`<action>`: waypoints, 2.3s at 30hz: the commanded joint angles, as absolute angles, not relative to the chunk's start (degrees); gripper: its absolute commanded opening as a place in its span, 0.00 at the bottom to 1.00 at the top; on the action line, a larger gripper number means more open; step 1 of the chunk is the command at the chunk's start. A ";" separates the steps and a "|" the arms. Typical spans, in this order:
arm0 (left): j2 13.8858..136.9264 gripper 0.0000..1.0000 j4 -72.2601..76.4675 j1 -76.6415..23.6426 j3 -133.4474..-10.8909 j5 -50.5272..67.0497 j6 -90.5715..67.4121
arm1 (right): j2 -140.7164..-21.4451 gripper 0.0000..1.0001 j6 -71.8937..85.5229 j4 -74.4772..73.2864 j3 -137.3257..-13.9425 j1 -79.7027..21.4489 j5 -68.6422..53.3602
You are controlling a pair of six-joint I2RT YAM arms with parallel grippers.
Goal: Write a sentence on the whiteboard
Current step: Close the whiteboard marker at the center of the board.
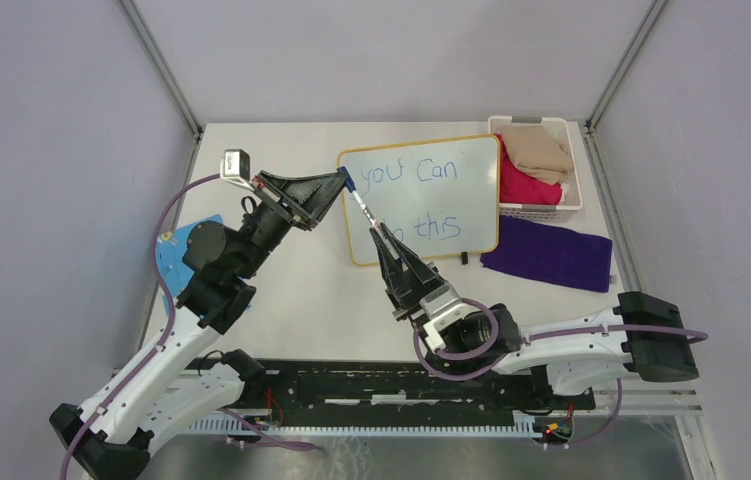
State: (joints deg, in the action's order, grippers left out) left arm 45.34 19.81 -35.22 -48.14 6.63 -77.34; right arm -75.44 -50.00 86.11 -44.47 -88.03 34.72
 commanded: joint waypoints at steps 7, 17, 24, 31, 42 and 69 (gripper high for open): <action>44.74 0.02 21.57 -35.85 -48.81 8.92 -77.81 | -77.12 0.00 -50.98 91.75 -47.94 -87.94 35.68; 44.90 0.02 21.69 -36.93 -48.71 8.70 -77.52 | -80.00 0.00 -50.63 96.18 -49.89 -86.99 35.69; 45.21 0.02 23.20 -37.47 -48.10 8.05 -78.13 | -83.50 0.00 -53.11 103.57 -51.58 -86.58 35.88; 43.91 0.02 23.20 -37.53 -47.29 5.24 -77.91 | -85.19 0.00 -55.62 107.38 -52.73 -86.57 36.21; 42.34 0.02 23.20 -37.53 -46.90 3.07 -76.23 | -85.29 0.00 -57.47 107.47 -53.02 -86.57 37.69; 40.71 0.02 23.49 -38.62 -46.17 2.42 -75.15 | -87.32 0.00 -56.31 106.82 -55.76 -85.69 37.47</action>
State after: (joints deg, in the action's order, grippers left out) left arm 41.74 19.57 -36.77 -45.25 -1.67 -77.25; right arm -86.13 -57.49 88.27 -52.95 -86.72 36.05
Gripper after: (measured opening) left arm 0.183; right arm 0.174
